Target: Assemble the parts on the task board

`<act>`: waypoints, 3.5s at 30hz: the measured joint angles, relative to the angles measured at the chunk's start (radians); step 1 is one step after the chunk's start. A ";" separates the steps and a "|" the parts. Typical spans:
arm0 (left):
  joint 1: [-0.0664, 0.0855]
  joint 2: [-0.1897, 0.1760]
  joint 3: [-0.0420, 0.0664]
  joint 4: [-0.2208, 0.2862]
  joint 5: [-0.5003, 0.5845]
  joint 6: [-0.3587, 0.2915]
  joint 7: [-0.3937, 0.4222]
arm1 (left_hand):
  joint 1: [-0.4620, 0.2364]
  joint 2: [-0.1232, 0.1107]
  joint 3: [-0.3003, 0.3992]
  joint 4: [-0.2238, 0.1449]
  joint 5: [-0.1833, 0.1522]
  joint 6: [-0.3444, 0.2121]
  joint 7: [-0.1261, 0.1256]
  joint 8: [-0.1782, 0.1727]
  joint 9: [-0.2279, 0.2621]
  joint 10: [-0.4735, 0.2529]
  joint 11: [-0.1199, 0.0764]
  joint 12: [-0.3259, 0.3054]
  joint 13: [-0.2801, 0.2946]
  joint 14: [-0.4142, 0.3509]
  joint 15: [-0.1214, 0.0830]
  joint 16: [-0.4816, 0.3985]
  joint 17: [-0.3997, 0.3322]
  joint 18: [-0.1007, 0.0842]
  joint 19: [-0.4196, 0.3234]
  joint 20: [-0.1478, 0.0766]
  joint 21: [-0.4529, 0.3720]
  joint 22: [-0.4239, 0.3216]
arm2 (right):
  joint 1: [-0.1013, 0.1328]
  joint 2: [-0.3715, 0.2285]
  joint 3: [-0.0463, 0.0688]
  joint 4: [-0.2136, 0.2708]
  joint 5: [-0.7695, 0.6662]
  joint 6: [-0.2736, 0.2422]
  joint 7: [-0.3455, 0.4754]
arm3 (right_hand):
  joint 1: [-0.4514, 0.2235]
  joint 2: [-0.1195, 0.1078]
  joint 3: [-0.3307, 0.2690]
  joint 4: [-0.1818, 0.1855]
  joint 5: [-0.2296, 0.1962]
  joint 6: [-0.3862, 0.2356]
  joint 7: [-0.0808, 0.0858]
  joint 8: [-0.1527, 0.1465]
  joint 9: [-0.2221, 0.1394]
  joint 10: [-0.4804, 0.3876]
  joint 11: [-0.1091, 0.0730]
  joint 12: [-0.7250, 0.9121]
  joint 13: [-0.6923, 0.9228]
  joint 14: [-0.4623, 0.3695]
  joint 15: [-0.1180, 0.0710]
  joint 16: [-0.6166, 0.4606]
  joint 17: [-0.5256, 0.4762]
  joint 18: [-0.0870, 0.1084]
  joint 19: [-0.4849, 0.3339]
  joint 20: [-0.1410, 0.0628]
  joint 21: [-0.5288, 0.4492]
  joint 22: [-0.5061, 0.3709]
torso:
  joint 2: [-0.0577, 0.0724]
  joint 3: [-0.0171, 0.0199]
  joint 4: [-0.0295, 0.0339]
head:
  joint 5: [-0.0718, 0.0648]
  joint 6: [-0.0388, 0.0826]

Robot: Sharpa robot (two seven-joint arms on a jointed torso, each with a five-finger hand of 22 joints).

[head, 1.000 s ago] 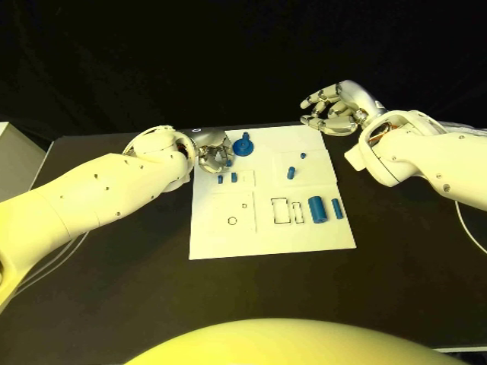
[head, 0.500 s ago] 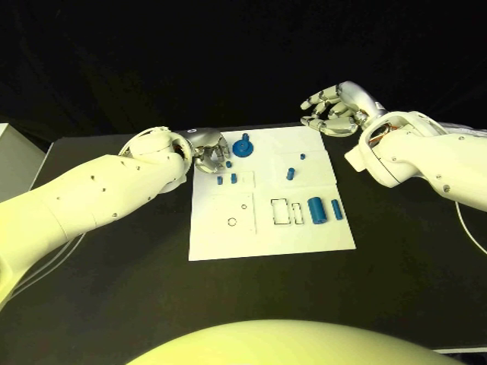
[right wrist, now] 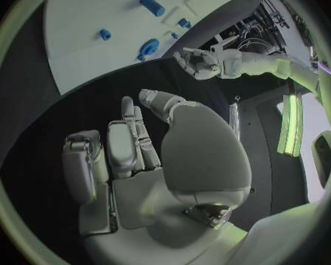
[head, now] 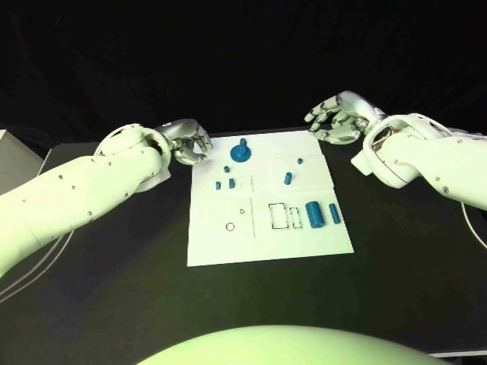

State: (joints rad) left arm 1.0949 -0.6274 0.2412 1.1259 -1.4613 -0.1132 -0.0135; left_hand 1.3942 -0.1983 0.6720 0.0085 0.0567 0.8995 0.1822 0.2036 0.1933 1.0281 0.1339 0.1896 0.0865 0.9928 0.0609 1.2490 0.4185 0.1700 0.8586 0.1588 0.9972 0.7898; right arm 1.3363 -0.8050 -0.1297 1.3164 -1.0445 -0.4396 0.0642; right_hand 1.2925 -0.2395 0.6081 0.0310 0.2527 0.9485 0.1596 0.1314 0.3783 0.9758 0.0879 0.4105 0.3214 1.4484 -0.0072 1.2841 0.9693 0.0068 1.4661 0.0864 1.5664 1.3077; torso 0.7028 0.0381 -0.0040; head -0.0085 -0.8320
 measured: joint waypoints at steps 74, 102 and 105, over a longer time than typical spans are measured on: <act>-0.203 -0.208 0.158 0.333 1.072 0.057 0.254 | -0.019 0.003 -0.054 0.073 -0.003 -0.025 0.025 0.078 0.026 0.082 0.025 -0.121 -0.018 -0.006 0.061 -0.925 -0.198 -0.001 0.030 0.083 -0.750 -0.552 | -0.082 0.164 -0.010 -0.121 -0.556 0.170 -0.201 | 0.023 0.053 0.055 -0.049 -0.058 0.096 -0.028 0.070 0.043 0.122 -0.014 -0.161 -0.175 0.006 0.005 -0.043 -0.069 0.000 0.000 0.007 0.000 0.000 | -0.004 -0.0027 0.0025 | -0.042 0.042; -0.203 -0.213 0.158 0.328 1.072 0.057 0.246 | -0.019 0.003 -0.057 0.076 -0.003 -0.025 0.025 0.078 0.025 0.082 0.025 -0.121 -0.019 -0.006 0.061 -0.925 -0.195 -0.001 0.030 0.083 -0.754 -0.554 | -0.099 0.117 -0.013 -0.052 -0.590 0.041 -0.250 | -0.003 0.082 0.106 -0.067 -0.046 0.118 -0.033 0.101 0.065 0.186 -0.014 -0.203 -0.201 -0.001 -0.009 -0.064 -0.107 0.000 0.000 0.000 0.000 0.000 | -0.006 -0.0024 0.0014 | -0.037 0.041; -0.203 -0.213 0.158 0.326 1.072 0.057 0.246 | -0.019 0.003 -0.057 0.076 -0.003 -0.025 0.025 0.078 0.025 0.082 0.025 -0.121 -0.019 -0.006 0.061 -0.925 -0.195 0.000 0.030 0.083 -0.754 -0.554 | -0.097 0.107 -0.008 -0.042 -0.583 0.015 -0.249 | -0.004 0.083 0.109 -0.064 -0.048 0.118 -0.033 0.101 0.073 0.186 -0.014 -0.203 -0.201 -0.001 -0.009 -0.064 -0.109 0.000 0.000 0.000 0.000 0.000 | -0.006 -0.0023 0.0014 | -0.036 0.042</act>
State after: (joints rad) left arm 0.8915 -0.8405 0.3996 1.4523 -0.3897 -0.0566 0.2321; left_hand 1.3756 -0.1956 0.6151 0.0842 0.0540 0.8742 0.2073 0.2812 0.2179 1.1101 0.1589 0.0688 0.0677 0.9865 0.1216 0.3240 0.2235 0.1695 0.8881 0.2414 0.2428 0.2355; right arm 1.2392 -0.6982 -0.1381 1.2743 -1.6272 -0.4244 -0.1851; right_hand 1.2884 -0.1561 0.7168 -0.0335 0.2052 1.0660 0.1262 0.2321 0.4510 1.1614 0.0736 0.2079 0.1203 1.4469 -0.0165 1.2198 0.8605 0.0068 1.4661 0.0859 1.5664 1.3073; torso 0.6968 0.0358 -0.0026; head -0.0441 -0.7900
